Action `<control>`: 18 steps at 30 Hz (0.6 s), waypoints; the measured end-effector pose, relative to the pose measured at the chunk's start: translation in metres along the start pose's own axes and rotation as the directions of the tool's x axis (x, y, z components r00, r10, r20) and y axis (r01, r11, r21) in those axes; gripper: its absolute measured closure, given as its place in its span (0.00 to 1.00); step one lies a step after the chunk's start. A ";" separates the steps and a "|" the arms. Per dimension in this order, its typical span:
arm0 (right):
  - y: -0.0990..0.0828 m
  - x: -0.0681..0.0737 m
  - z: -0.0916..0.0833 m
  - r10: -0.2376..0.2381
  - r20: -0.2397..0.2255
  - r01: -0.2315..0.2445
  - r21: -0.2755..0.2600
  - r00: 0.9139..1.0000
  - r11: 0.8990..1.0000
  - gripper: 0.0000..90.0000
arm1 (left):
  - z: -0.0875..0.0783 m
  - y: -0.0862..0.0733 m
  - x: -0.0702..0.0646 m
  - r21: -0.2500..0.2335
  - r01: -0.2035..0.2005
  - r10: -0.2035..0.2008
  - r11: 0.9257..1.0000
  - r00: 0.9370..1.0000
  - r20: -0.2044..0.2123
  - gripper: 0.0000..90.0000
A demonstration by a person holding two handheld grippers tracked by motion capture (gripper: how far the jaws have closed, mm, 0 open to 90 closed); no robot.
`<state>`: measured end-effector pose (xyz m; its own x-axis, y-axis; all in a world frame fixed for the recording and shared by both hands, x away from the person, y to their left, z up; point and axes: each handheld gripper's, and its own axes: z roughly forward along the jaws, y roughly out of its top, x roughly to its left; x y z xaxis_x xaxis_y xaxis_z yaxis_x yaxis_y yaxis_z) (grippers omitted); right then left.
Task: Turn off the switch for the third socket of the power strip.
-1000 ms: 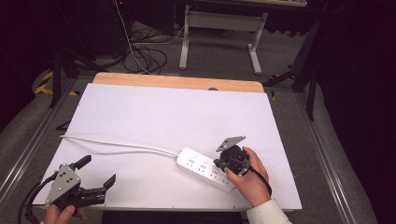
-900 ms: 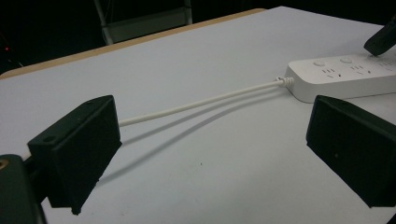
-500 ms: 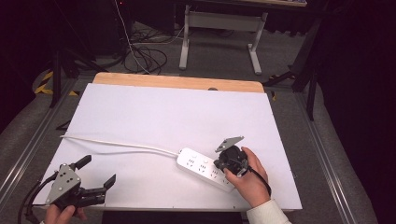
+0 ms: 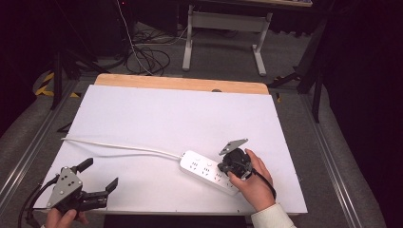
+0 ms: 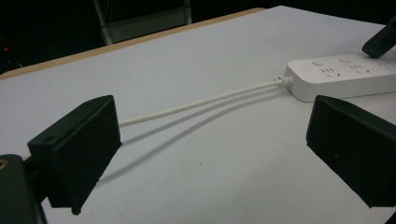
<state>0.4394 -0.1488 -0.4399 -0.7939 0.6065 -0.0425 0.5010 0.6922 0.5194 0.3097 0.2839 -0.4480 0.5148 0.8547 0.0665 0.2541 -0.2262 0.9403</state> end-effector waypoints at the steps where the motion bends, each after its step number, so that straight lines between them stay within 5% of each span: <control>1: 0.000 0.000 0.000 -0.001 0.002 0.001 0.000 1.000 1.000 1.00 | 0.000 0.000 0.000 -0.001 -0.002 0.002 1.000 1.000 -0.001 0.04; 18: -0.001 0.004 0.000 0.001 0.024 -0.001 -0.004 1.000 1.000 1.00 | 0.000 0.000 -0.001 0.004 -0.006 0.006 1.000 1.000 0.002 0.04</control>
<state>0.4362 -0.1472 -0.4407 -0.7847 0.6167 -0.0626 0.5005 0.6899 0.5230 0.3096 0.2830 -0.4480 0.5181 0.8523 0.0717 0.2538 -0.2333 0.9387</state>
